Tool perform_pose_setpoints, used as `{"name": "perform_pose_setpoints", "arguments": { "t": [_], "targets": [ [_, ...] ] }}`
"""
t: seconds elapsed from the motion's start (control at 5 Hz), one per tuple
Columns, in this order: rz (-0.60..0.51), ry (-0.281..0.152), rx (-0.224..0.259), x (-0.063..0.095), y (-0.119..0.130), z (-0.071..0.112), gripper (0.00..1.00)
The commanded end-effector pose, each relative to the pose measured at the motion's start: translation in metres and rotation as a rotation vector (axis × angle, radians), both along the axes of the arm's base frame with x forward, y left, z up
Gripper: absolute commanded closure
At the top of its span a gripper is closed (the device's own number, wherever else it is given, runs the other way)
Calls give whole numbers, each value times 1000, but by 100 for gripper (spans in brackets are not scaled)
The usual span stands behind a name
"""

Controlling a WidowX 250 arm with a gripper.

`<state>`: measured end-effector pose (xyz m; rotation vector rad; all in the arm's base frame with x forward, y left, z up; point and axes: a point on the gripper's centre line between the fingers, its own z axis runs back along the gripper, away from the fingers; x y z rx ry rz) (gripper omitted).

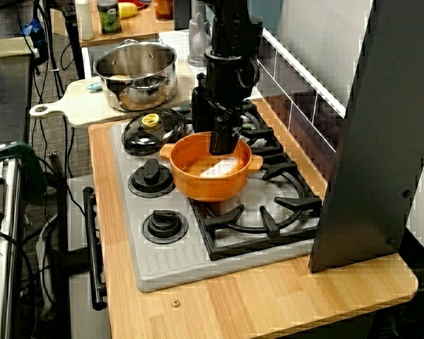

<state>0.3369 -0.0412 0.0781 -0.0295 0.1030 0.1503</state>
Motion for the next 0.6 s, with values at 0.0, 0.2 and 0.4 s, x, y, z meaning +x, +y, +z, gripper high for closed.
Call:
{"name": "perform_pose_setpoints", "arguments": {
  "t": [0.0,0.2,0.4],
  "targets": [
    [-3,-72,-15,-1,4,23,0],
    [-5,-72,-21,-2,8,23,0],
    [-6,-73,-24,-1,11,23,0]
  ]
}}
